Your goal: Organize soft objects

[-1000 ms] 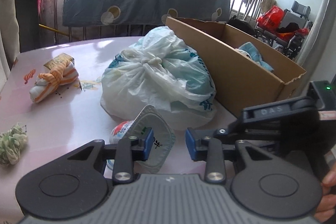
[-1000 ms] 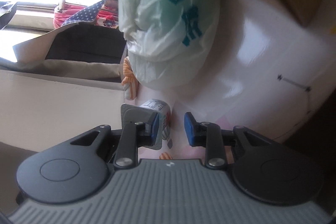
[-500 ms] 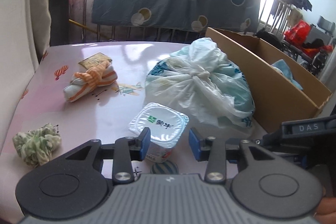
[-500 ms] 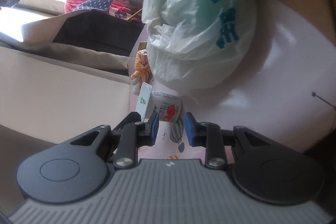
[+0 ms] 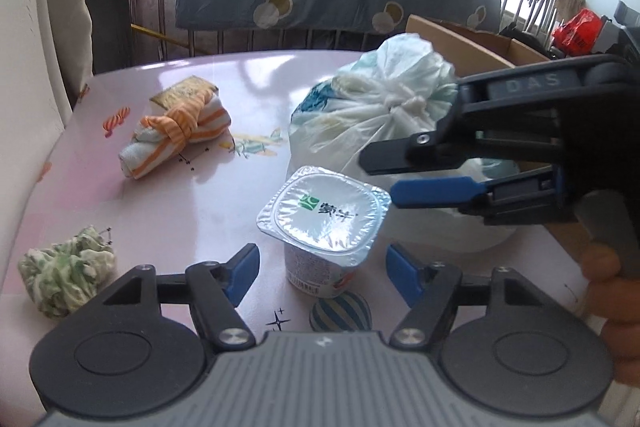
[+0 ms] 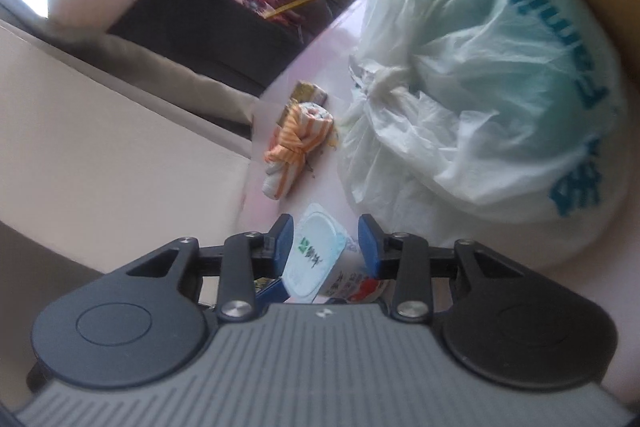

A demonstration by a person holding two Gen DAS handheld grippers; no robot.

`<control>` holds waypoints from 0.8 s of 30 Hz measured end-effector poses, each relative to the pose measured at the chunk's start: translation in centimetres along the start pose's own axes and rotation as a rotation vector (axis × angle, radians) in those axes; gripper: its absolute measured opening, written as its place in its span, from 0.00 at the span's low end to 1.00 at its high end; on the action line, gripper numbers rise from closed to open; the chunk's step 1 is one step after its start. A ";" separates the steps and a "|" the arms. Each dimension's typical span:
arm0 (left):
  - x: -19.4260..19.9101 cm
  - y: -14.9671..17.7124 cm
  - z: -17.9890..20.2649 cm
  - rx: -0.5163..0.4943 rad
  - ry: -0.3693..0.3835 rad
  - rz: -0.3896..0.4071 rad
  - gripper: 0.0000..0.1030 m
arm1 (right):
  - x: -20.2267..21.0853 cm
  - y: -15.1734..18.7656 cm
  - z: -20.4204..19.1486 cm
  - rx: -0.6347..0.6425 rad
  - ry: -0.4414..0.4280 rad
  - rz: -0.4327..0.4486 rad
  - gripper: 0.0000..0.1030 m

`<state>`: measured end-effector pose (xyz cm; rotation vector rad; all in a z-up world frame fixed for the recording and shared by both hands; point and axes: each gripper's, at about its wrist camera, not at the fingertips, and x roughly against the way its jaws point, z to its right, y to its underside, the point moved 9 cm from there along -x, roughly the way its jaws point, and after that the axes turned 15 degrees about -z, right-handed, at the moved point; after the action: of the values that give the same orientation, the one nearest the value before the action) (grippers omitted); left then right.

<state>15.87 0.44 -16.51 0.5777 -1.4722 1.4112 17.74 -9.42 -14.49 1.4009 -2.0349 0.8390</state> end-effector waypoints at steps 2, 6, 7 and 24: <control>-0.8 -0.2 -0.2 0.011 0.004 -0.016 0.67 | -0.8 -0.1 0.4 -0.014 0.006 -0.020 0.35; -1.6 -0.7 -0.5 0.039 0.019 -0.020 0.59 | -2.1 0.1 0.6 -0.030 0.000 -0.042 0.36; -1.7 -0.8 -0.6 0.047 0.021 -0.017 0.57 | -2.2 0.2 0.6 -0.027 -0.004 -0.043 0.35; 2.9 -0.7 0.9 0.036 -0.029 0.021 0.49 | 0.8 1.8 -3.2 0.059 -0.050 -0.030 0.23</control>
<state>14.98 0.23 -13.53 0.6087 -1.4821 1.4532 15.98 -7.05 -12.15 1.4950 -2.0366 0.8652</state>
